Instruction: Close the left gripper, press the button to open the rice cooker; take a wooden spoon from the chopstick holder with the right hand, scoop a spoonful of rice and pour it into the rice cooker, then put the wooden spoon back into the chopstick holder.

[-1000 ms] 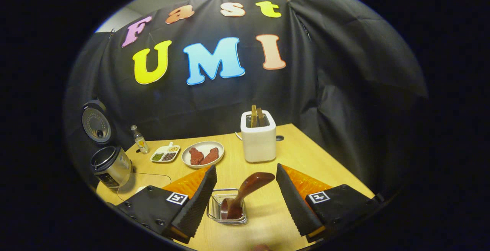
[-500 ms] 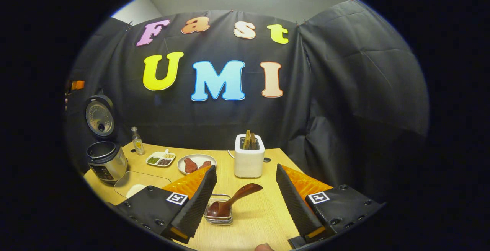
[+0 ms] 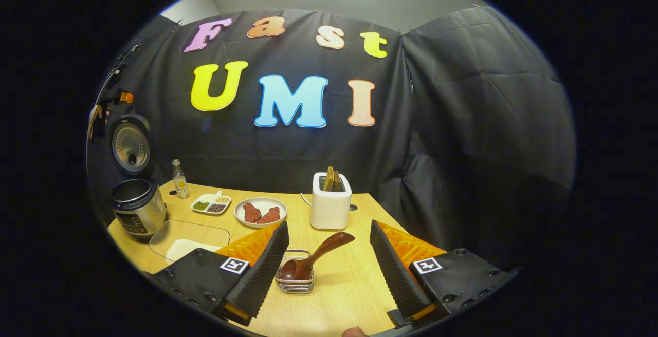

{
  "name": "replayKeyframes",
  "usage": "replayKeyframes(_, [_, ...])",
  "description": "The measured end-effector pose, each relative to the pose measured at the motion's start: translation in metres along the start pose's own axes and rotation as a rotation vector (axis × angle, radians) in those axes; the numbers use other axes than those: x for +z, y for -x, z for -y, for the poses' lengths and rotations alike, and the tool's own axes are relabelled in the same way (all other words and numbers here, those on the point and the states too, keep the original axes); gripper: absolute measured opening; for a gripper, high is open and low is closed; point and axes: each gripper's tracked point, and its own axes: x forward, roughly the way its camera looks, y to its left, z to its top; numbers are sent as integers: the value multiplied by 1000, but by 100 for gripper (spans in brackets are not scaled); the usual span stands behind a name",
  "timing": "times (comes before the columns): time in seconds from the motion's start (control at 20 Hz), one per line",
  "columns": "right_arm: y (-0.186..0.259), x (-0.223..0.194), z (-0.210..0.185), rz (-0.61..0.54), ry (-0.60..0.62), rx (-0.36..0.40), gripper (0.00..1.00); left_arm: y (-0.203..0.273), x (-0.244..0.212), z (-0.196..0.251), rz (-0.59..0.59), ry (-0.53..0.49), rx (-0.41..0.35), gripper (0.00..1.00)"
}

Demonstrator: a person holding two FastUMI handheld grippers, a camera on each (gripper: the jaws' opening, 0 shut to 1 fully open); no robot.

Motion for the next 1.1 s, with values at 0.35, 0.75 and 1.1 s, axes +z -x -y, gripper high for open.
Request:
replayKeyframes(0.35, [2,4,-11,7,20,24,97,-7,-43,-2,-102,35,-4,86])
replayKeyframes(0.75, [4,9,-16,22,25,98,97,49,-61,10,-119,5,-22,86])
replayKeyframes(1.1, [9,5,-9,22,26,148,97,108,-98,24,-172,-3,-40,89])
